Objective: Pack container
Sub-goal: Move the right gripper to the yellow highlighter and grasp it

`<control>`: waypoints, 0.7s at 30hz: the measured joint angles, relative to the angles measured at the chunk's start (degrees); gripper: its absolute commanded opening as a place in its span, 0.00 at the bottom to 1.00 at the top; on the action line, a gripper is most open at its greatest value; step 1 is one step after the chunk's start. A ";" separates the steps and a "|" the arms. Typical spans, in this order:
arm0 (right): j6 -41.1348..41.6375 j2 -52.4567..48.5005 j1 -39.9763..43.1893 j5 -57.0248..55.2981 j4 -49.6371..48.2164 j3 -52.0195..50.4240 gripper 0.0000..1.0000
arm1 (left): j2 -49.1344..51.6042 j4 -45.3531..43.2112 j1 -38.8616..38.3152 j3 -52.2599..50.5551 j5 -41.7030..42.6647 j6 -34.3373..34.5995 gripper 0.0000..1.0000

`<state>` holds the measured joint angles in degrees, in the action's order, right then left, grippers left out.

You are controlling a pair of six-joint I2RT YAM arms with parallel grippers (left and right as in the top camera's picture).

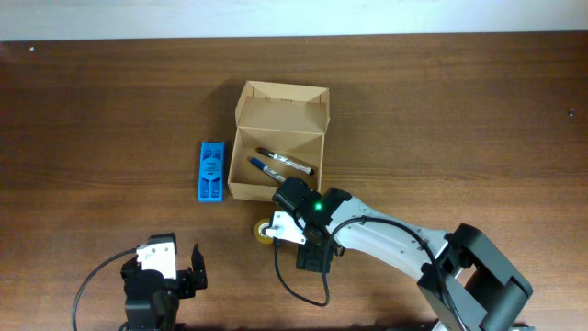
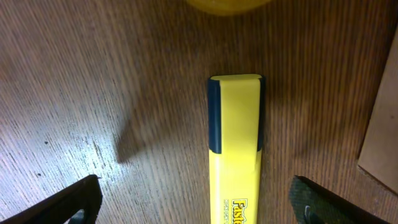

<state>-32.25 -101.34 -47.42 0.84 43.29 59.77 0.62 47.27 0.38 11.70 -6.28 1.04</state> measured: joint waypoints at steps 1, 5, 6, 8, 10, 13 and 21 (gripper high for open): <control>0.07 0.00 0.15 0.00 -0.07 0.00 0.96 | 0.00 0.00 0.00 0.00 0.00 0.00 1.00; 0.00 -0.04 1.60 0.02 -0.11 0.00 0.96 | 0.00 0.00 0.00 0.00 0.00 0.00 1.00; 0.00 -0.13 2.08 0.04 -0.11 0.00 0.97 | 0.00 0.00 0.00 0.00 0.00 0.00 1.00; 0.07 -0.52 2.97 0.09 -0.11 0.00 0.96 | 0.00 0.00 0.00 0.00 0.00 0.00 1.00; 0.04 -1.25 3.69 0.22 -0.13 0.00 0.95 | 0.00 0.00 0.00 0.00 0.00 0.00 1.00; -0.02 -2.38 4.00 0.26 -0.26 0.00 0.91 | 0.00 0.00 0.00 0.00 0.00 0.00 0.99; -0.57 -2.78 4.00 0.26 -0.50 0.00 0.51 | 0.00 0.00 0.00 0.00 0.00 0.00 1.00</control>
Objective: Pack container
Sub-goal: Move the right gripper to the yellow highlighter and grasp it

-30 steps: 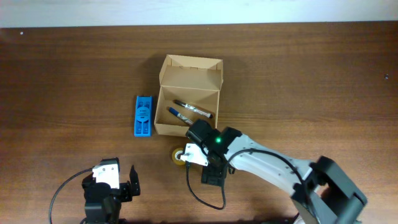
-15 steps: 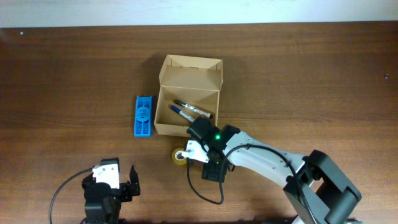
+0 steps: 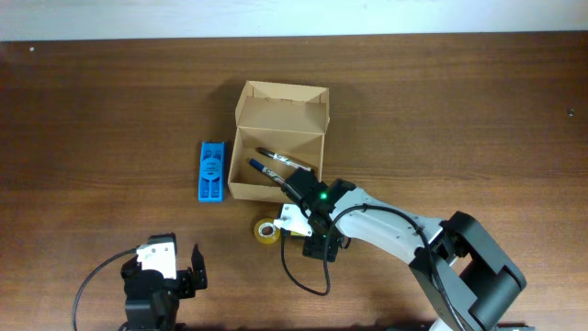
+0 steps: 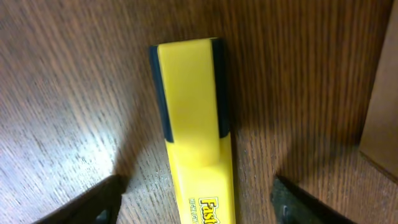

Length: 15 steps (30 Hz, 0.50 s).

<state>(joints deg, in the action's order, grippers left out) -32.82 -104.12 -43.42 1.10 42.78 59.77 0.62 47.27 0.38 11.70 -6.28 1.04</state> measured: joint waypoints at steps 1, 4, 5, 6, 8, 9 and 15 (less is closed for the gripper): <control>0.17 0.00 0.00 0.00 -0.02 0.00 0.42 | 0.00 0.00 0.00 0.00 0.00 0.00 1.00; 0.22 0.00 0.04 0.70 -0.24 0.02 0.31 | 0.00 0.00 0.00 0.00 0.00 0.00 1.00; 0.17 0.00 0.11 1.16 -0.22 0.02 0.31 | 0.00 0.00 0.00 0.00 0.00 0.00 1.00; 0.07 0.00 0.15 1.90 -0.22 0.04 0.30 | 0.00 0.00 0.00 0.00 0.00 0.00 1.00; 0.00 0.00 0.15 2.40 -0.20 0.04 0.30 | 0.00 0.00 0.00 0.00 0.00 0.00 1.00; 0.04 0.00 0.15 2.91 -0.17 0.04 0.30 | 0.00 0.00 0.00 0.00 0.00 0.00 1.00; 1.03 0.00 0.15 5.60 0.00 0.04 0.30 | 0.00 0.00 0.00 0.00 0.00 0.00 1.00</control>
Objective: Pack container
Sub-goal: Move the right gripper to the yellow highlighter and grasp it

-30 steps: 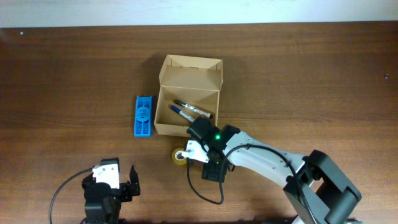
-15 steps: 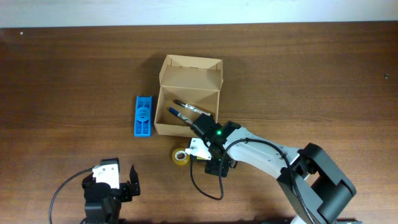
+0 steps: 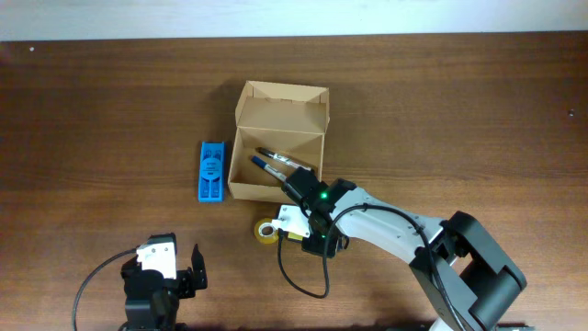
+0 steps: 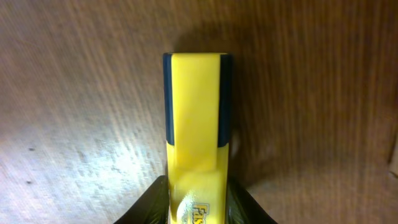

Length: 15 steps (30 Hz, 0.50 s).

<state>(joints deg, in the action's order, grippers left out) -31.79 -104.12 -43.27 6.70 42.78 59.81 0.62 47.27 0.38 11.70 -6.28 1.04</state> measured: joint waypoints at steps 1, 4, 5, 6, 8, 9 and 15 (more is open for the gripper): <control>0.26 0.00 0.00 0.52 0.13 0.00 0.30 | 0.00 0.00 0.00 0.00 0.00 0.00 1.00; 2.49 0.00 0.00 1.84 0.31 0.00 0.30 | 0.00 0.00 0.00 0.00 0.00 0.00 1.00; 3.61 -0.02 0.00 2.14 0.50 0.00 0.29 | 0.00 0.00 0.00 0.00 0.00 0.00 0.99; 4.59 -0.04 0.00 2.38 0.72 0.00 0.29 | 0.00 0.00 0.00 0.00 0.00 0.00 0.99; 6.69 -0.09 0.00 2.91 1.73 0.13 0.29 | 0.00 0.00 0.00 0.00 0.00 0.00 1.00; 7.74 -0.11 0.00 3.17 2.25 0.17 0.29 | 0.00 0.02 0.00 0.00 0.00 0.00 1.00; 12.79 -0.37 0.00 6.38 4.48 0.63 0.36 | 0.00 0.00 0.00 0.00 0.00 0.00 1.00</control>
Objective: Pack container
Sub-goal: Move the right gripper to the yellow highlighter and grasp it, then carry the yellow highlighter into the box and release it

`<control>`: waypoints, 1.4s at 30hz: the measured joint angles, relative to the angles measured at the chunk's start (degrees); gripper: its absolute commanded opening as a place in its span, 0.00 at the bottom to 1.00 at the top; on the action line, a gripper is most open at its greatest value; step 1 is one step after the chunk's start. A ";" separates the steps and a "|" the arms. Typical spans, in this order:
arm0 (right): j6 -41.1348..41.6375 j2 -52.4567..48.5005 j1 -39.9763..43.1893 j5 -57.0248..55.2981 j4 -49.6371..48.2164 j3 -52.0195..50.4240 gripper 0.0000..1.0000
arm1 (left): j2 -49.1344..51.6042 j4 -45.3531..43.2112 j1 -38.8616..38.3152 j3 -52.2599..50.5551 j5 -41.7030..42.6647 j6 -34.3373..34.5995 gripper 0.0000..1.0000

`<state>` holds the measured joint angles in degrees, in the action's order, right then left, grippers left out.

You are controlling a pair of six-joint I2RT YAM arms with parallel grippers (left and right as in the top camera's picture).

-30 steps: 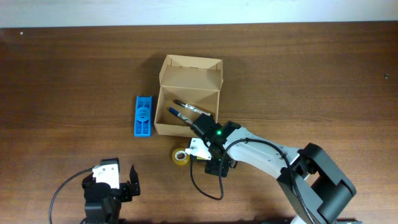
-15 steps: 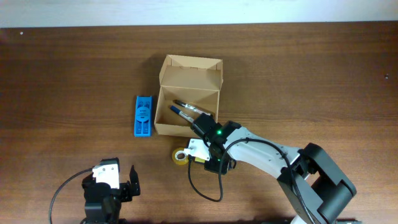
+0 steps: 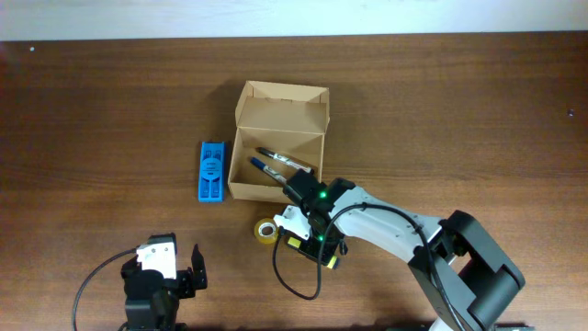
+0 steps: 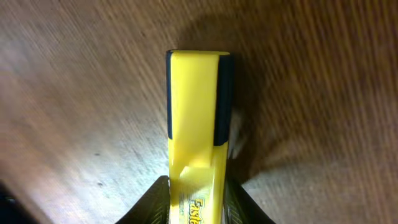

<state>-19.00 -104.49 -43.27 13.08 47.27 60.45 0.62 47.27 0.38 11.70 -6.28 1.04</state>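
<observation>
My right gripper (image 4: 198, 208) is shut on a yellow highlighter (image 4: 196, 118) with a dark blue cap; its fingers (image 4: 160, 204) press both sides of the barrel. In the overhead view the right gripper (image 3: 312, 243) sits just below the open cardboard box (image 3: 280, 115), and an end of the highlighter (image 3: 329, 262) pokes out beside it. Two pens (image 3: 283, 164) lie inside the box. The highlighter's shadow falls on the wood to its right. My left gripper (image 3: 175, 274) rests at the table's near left edge, far from the box; its jaws are unclear.
A blue block (image 3: 212, 171) lies left of the box. A yellow tape roll (image 3: 266, 231) sits just left of my right gripper. The right arm's cable (image 3: 292, 285) loops below the gripper.
My right gripper stays shut on the highlighter. The wood behind it has shifted and blurred, and the highlighter's ends now show beside the gripper in the overhead view. The left arm is unchanged.
My right gripper was open over the highlighter lying on the table below the box, with the tape roll just ahead. Then its fingers stood closer on either side of the barrel. After that they were shut on it, and the grip still holds.
</observation>
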 measured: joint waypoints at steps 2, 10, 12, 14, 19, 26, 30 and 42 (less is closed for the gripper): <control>0.87 0.00 0.00 0.68 0.09 0.15 0.43 | 0.00 0.00 0.00 0.00 0.00 0.00 1.00; 2.56 -0.07 -0.72 0.33 0.48 0.20 0.44 | 0.00 0.00 0.00 0.00 0.00 0.00 1.00; 3.50 -0.07 -2.08 -1.38 0.46 0.20 0.45 | 0.00 0.00 0.00 0.00 0.00 0.00 1.00; 4.42 -0.07 -4.24 -4.00 0.44 0.24 0.45 | 0.00 0.00 0.00 0.00 0.00 0.00 1.00; 6.86 -0.07 -8.83 -9.46 -0.46 0.31 0.44 | 0.00 0.00 0.00 0.00 0.00 0.00 0.99; 9.20 0.13 -10.14 -12.46 -2.97 -0.63 0.27 | 0.00 0.02 0.00 0.00 0.00 0.00 1.00; 9.88 0.28 -10.10 -12.90 -3.28 -0.76 0.25 | 0.00 0.00 0.00 0.00 0.00 0.00 1.00; 11.89 0.28 -10.10 -13.05 -2.62 -0.31 0.20 | 0.00 0.00 0.00 0.00 0.00 0.00 1.00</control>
<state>-7.11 -104.20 -53.36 0.03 44.64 60.14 0.62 47.27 0.38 11.70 -6.28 1.04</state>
